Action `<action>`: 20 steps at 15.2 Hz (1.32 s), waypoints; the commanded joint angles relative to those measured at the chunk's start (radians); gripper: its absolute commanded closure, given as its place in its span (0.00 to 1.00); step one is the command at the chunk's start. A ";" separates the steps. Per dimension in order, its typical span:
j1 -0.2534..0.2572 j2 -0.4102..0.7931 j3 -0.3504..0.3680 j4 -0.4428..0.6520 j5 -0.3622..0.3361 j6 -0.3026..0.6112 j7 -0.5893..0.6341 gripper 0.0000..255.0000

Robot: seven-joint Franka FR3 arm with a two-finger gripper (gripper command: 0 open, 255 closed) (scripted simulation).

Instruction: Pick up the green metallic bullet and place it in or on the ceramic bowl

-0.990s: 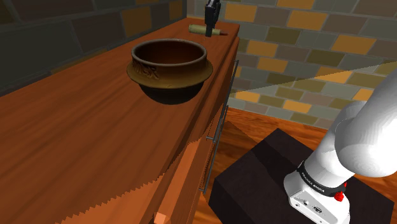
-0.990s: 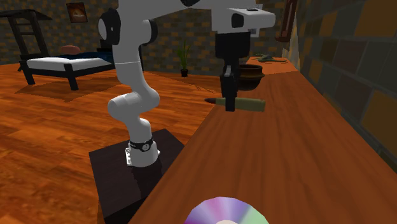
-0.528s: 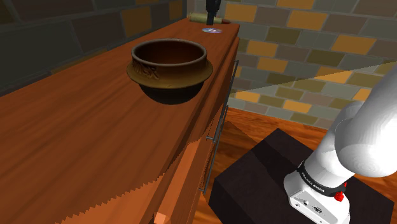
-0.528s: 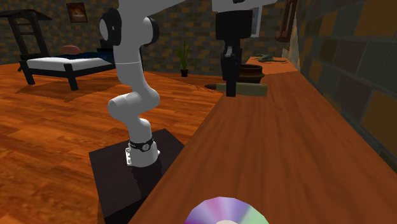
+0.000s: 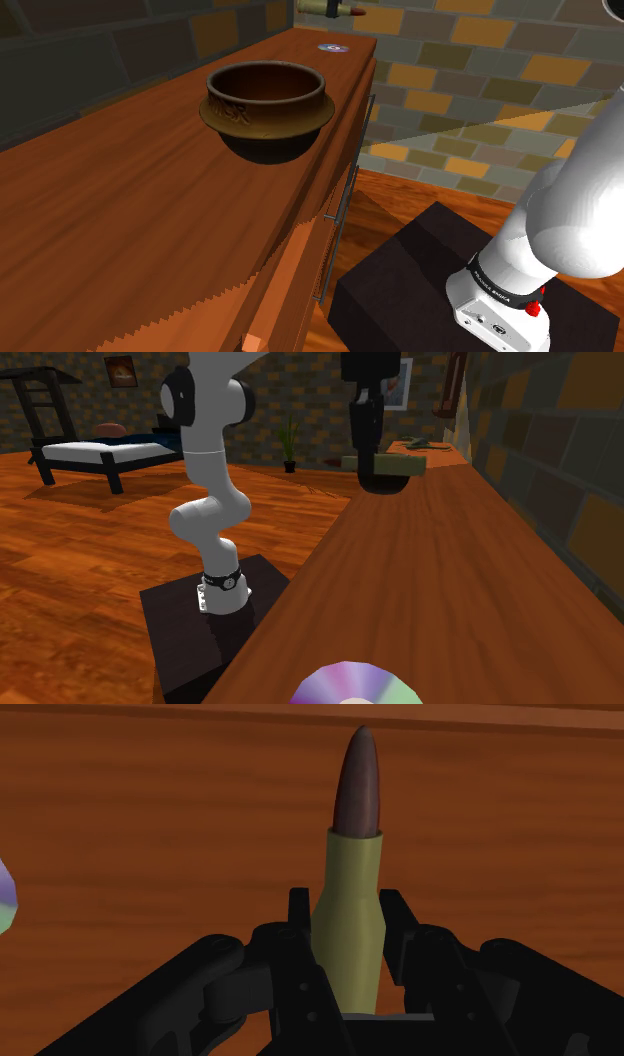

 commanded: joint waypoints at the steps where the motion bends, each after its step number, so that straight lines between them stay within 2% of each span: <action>1: -0.001 0.019 -0.001 0.054 0.002 -0.036 0.000 1.00; 8: -0.009 0.110 -0.006 0.280 0.015 -0.171 0.000 1.00; 13: 0.065 -0.005 0.052 0.127 -0.005 -0.127 0.122 1.00; 20: 0.151 -0.097 0.145 0.014 -0.011 -0.098 0.297 1.00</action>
